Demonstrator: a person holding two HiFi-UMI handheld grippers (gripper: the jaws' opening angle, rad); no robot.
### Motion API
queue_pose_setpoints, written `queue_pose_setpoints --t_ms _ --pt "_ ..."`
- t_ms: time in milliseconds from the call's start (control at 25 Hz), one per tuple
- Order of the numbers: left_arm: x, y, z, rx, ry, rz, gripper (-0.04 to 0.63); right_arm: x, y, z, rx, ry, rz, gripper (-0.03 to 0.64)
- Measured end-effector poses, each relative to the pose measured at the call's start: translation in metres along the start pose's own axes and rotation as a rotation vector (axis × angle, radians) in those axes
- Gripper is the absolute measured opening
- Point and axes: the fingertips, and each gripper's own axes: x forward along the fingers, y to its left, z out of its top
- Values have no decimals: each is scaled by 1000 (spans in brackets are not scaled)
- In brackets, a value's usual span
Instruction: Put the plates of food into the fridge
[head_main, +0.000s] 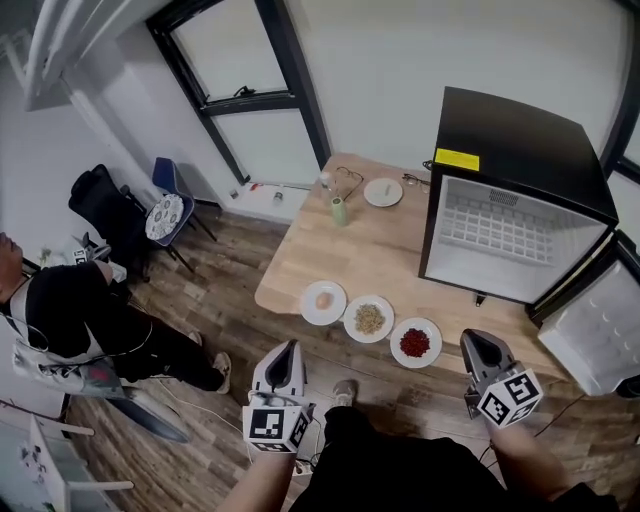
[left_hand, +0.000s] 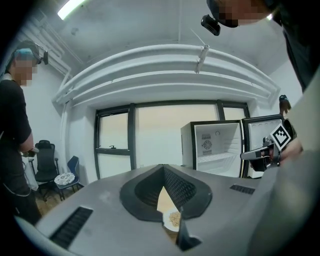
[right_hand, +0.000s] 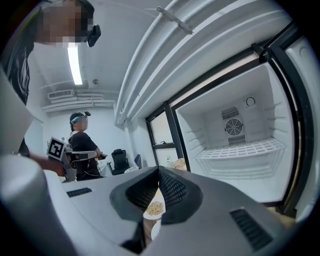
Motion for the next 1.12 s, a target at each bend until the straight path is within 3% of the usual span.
queue_pose_setpoints --t_ms 360,480,840,1120 --pt "78 70 5 28 18 -161 5 69 8 12 23 -1 -187 21" --pt "103 79 0 81 35 -252 5 84 8 14 32 -2 -273 21" --pt "172 83 -17 65 33 -485 5 100 7 7 65 -17 -478 21" --pt "207 54 -29 74 21 -663 5 73 2 -14 93 -64 -622 21"
